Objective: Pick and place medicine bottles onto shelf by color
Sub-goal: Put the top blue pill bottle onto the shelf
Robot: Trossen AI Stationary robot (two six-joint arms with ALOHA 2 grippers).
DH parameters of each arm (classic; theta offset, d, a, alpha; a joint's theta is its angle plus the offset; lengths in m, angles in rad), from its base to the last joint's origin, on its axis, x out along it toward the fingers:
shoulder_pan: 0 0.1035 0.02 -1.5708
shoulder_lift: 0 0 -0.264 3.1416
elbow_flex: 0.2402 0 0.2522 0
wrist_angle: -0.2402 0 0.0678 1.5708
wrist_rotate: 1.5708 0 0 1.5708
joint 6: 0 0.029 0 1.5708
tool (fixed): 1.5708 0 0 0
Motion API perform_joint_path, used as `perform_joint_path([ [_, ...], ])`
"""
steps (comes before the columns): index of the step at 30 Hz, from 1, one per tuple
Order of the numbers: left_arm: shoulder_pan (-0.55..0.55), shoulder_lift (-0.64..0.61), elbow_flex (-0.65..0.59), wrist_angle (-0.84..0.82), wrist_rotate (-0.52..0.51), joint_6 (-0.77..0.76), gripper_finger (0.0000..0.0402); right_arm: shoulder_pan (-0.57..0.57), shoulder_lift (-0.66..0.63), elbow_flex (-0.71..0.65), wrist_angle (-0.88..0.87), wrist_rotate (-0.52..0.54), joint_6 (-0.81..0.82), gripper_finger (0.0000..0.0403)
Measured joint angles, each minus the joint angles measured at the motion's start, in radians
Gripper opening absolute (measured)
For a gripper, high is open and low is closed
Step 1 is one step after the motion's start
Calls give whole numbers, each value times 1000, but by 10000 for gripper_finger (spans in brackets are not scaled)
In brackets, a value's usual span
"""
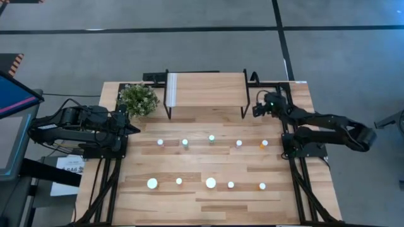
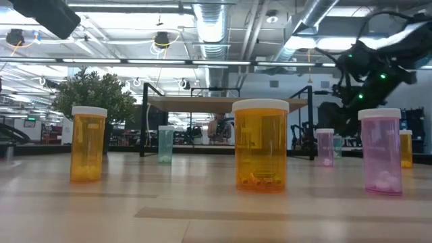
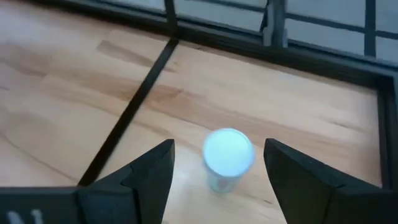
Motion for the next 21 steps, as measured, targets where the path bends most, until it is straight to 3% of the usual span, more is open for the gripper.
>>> perform_joint_path([
  [10,0,0,0,0,0,0,0,-6,-23,-64,139,-3,-5,271],
  [21,0,0,0,0,0,0,0,-43,-3,-64,129,-3,16,254],
])
